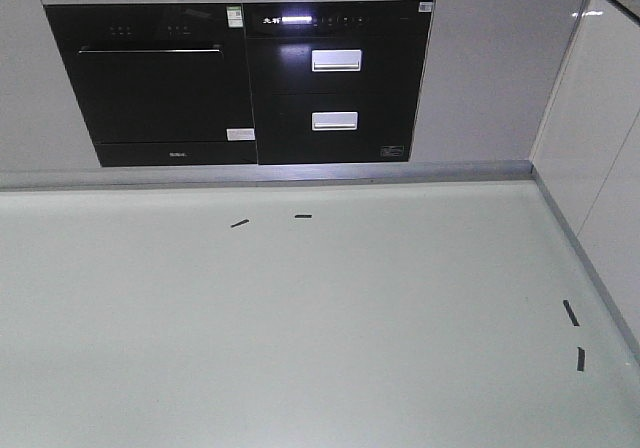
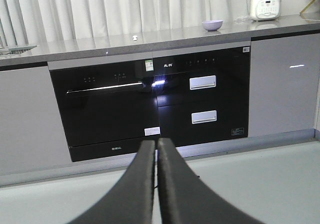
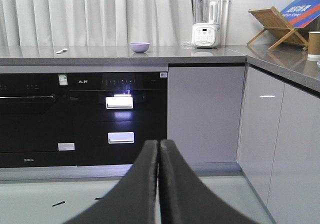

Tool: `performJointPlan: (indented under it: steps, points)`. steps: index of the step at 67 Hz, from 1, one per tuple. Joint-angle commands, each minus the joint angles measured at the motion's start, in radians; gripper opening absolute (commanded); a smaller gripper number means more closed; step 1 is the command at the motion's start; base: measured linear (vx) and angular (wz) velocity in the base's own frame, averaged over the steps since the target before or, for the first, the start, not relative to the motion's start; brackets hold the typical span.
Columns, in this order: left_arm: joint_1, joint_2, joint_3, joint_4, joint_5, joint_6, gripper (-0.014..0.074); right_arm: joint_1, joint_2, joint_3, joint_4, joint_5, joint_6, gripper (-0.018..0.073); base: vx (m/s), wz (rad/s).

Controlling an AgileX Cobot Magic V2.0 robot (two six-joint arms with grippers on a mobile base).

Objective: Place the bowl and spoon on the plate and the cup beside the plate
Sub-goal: 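Drive the base toward the grey countertop with both grippers raised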

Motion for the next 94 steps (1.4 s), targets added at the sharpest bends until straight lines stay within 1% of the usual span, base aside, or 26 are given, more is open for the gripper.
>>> performJointPlan:
  steps: [1, 94]
  points:
    - [-0.001, -0.005, -0.007, 0.0, -0.075, -0.011, -0.0006, -0.006, -0.008, 0.004, -0.002, -0.077, -0.006, -0.0006, 0.0, 0.0]
    - [-0.001, -0.005, -0.007, 0.0, -0.075, -0.011, -0.0006, -0.006, -0.008, 0.004, -0.002, -0.077, -0.006, -0.0006, 0.0, 0.0]
